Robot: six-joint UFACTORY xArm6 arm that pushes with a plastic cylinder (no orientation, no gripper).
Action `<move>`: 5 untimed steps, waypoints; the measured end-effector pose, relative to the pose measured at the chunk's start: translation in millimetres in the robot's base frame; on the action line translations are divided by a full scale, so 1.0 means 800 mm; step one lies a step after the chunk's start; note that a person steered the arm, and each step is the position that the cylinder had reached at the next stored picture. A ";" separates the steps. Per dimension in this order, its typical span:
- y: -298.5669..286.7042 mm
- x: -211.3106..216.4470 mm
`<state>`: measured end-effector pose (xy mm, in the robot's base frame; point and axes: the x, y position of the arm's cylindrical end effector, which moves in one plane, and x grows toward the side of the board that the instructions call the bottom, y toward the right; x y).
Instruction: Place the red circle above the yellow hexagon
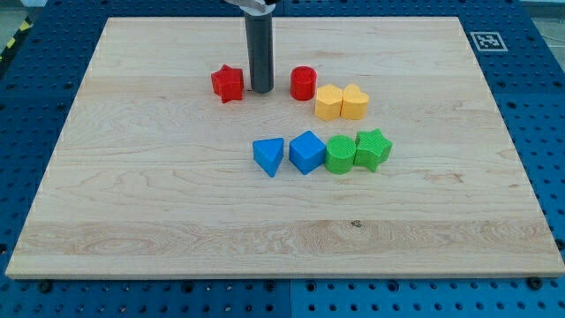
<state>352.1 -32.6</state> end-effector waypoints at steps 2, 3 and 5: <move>0.026 -0.012; 0.019 -0.012; 0.036 0.014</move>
<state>363.3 -4.0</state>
